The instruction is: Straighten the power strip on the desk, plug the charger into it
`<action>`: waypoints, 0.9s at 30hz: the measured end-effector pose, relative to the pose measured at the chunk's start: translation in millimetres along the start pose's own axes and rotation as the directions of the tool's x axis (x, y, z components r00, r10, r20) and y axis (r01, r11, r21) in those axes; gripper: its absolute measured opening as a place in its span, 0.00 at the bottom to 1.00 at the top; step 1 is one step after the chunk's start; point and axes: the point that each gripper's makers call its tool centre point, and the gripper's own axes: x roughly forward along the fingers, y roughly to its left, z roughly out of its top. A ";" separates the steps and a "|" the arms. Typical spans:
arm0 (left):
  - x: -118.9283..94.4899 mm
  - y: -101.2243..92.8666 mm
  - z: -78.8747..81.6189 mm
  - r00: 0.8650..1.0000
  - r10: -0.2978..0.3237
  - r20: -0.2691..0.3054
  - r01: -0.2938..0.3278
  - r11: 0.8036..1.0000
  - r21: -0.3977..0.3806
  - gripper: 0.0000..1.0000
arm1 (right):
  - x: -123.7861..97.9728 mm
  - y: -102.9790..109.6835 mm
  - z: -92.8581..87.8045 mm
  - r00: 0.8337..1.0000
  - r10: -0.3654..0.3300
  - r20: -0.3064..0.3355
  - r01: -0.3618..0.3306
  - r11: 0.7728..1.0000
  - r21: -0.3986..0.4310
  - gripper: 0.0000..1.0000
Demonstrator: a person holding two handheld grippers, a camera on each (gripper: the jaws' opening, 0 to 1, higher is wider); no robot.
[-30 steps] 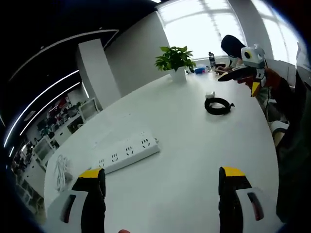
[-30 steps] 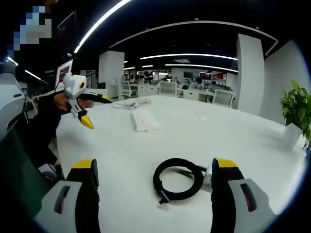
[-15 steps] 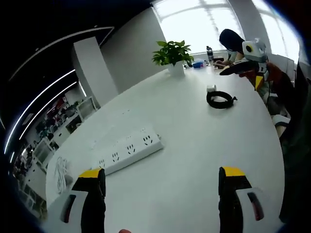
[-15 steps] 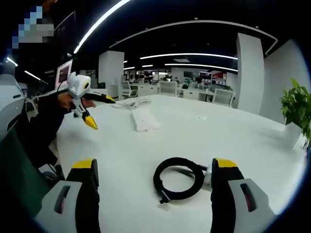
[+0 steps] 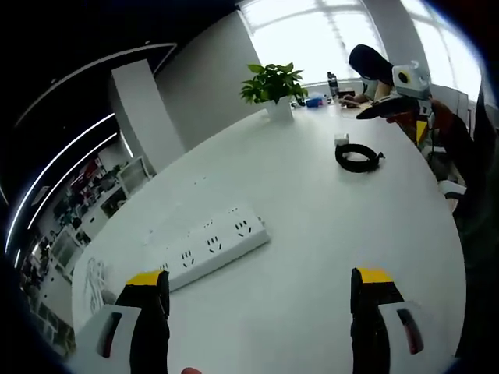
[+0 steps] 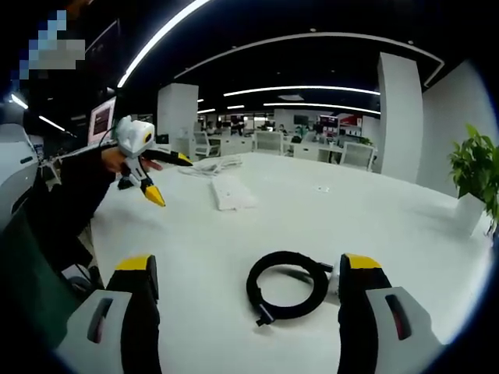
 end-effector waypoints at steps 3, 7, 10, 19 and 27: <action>0.3 1.1 -0.8 1.000 0.000 -0.008 0.000 1.000 0.010 0.99 | -0.9 -0.3 -0.2 1.000 -0.002 0.002 0.002 1.000 0.003 0.96; 1.0 1.8 -0.7 1.000 -0.005 -0.015 0.005 1.000 0.020 0.99 | -1.7 -1.6 -1.2 1.000 -0.007 0.003 0.007 1.000 0.006 0.96; 3.0 4.7 0.8 1.000 -0.006 -0.019 0.006 1.000 0.024 0.99 | -1.5 -1.7 -1.3 1.000 -0.007 0.005 0.006 1.000 0.007 0.96; 8.6 11.1 4.6 0.999 -0.004 -0.040 0.007 0.998 0.067 0.99 | 0.5 1.0 -2.3 1.000 0.000 0.011 0.000 1.000 0.006 0.96; 18.2 12.7 3.9 0.997 -0.029 -0.065 0.035 0.996 0.086 0.99 | 3.1 1.3 -2.9 1.000 0.005 0.010 -0.005 1.000 0.004 0.96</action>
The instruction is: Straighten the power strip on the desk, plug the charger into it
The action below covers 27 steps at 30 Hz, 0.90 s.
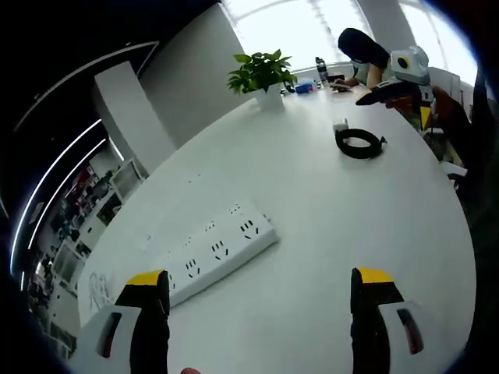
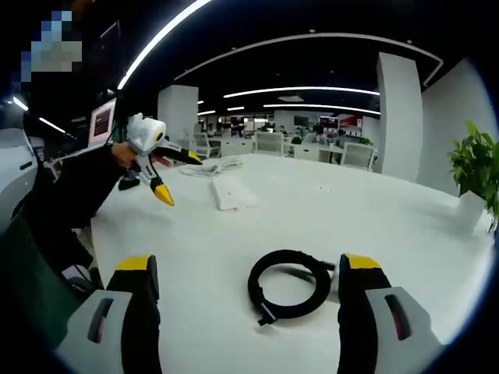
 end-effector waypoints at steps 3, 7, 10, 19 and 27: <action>2.3 1.1 -2.1 1.000 -0.002 -0.022 0.002 1.000 0.017 0.99 | 2.2 2.6 -0.1 1.000 0.007 0.002 -0.007 1.000 0.001 0.96; 2.0 2.2 -2.2 0.999 -0.001 -0.041 0.002 0.999 0.035 0.99 | 4.7 4.3 -1.5 1.000 0.014 -0.001 -0.014 1.000 0.001 0.96; 2.6 4.1 -0.4 0.999 -0.009 -0.036 0.010 0.999 0.037 0.99 | 6.1 4.8 -0.8 1.000 0.018 0.000 -0.018 1.000 0.000 0.95; 6.0 8.9 5.8 0.999 -0.004 -0.051 0.008 0.998 0.067 0.99 | 6.9 5.7 -1.6 1.000 0.022 -0.004 -0.022 1.000 -0.006 0.95; 14.7 6.1 9.9 0.998 -0.033 -0.059 0.038 0.996 0.086 0.99 | 8.7 7.0 -1.5 1.000 0.029 -0.006 -0.029 1.000 -0.011 0.95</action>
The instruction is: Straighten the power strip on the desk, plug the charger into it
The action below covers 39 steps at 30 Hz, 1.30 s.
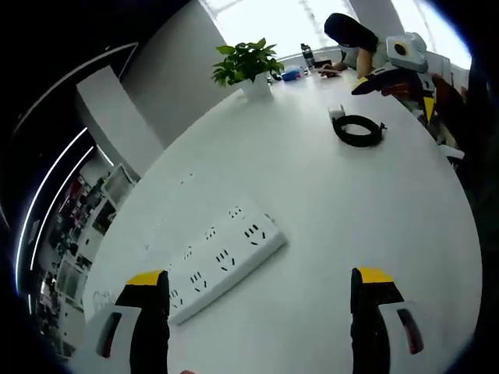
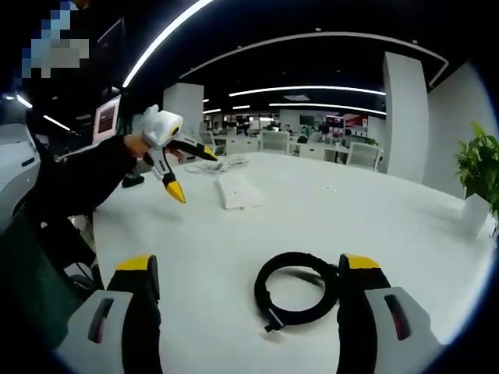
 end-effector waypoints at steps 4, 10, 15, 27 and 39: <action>3.1 1.3 0.3 1.000 -0.005 -0.006 0.005 1.000 0.009 0.99 | 0.3 -0.4 -0.1 1.000 0.001 -0.002 -0.001 1.000 -0.002 0.95; 5.5 0.1 3.7 0.999 -0.048 0.002 0.048 0.999 0.023 0.99 | -0.3 -1.8 -0.6 1.000 -0.003 -0.003 0.003 1.000 0.000 0.95; 6.2 0.8 5.7 0.998 -0.066 0.007 0.065 0.997 0.030 0.99 | 0.8 -1.1 -0.6 1.000 -0.001 -0.002 0.001 1.000 0.001 0.95; 10.2 11.2 7.5 0.997 -0.072 0.020 0.070 0.996 0.054 0.99 | 2.1 0.1 -0.4 1.000 0.001 -0.003 -0.001 1.000 0.003 0.95; 18.5 18.6 12.7 0.992 -0.104 0.076 0.100 0.994 0.055 0.99 | 3.2 0.5 -1.0 1.000 0.004 -0.003 -0.004 1.000 0.005 0.95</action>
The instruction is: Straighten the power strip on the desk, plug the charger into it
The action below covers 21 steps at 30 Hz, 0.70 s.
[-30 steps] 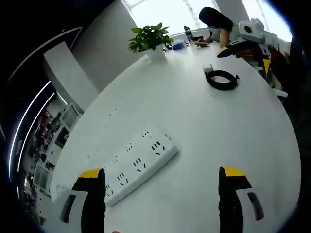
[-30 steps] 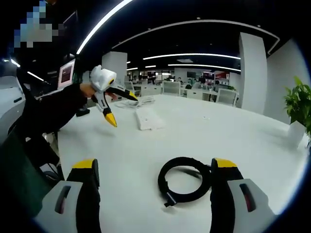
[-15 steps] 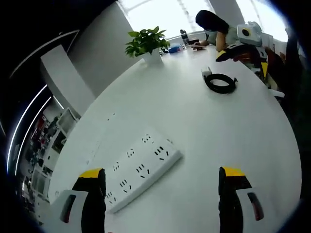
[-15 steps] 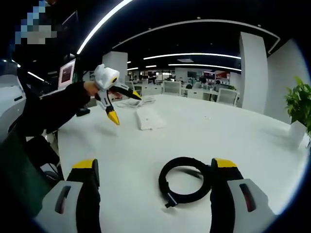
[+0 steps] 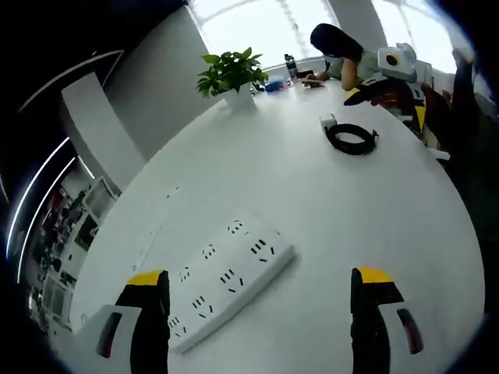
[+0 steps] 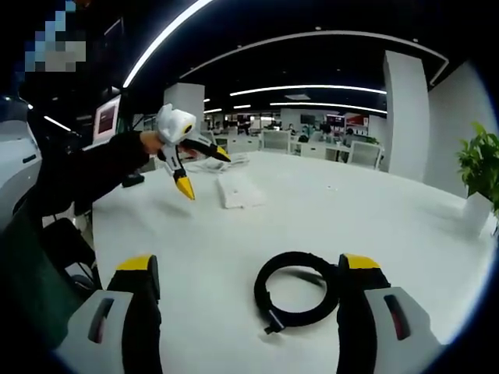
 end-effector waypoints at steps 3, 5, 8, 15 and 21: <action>0.5 4.5 -0.6 0.999 0.037 -0.016 -0.034 0.984 0.177 0.98 | 0.2 -0.2 0.2 1.000 -0.001 0.003 0.001 1.000 0.003 0.95; 1.9 0.5 6.5 1.000 0.014 0.013 -0.016 0.987 0.158 0.97 | 0.6 -0.1 -0.3 1.000 0.000 0.002 0.000 1.000 0.004 0.95; 2.3 -0.2 11.8 0.999 -0.020 0.047 0.014 0.992 0.129 0.94 | 0.9 0.0 -0.8 1.000 0.001 0.002 -0.001 1.000 0.005 0.95; 7.0 1.1 3.3 0.998 -0.067 0.021 0.064 0.990 0.128 0.96 | -0.2 -2.3 -1.4 1.000 -0.004 0.001 0.004 1.000 0.006 0.95; 8.4 9.4 0.4 0.997 -0.078 0.011 0.076 0.988 0.136 0.97 | -0.9 -2.9 -2.5 1.000 -0.006 0.000 0.006 1.000 0.008 0.95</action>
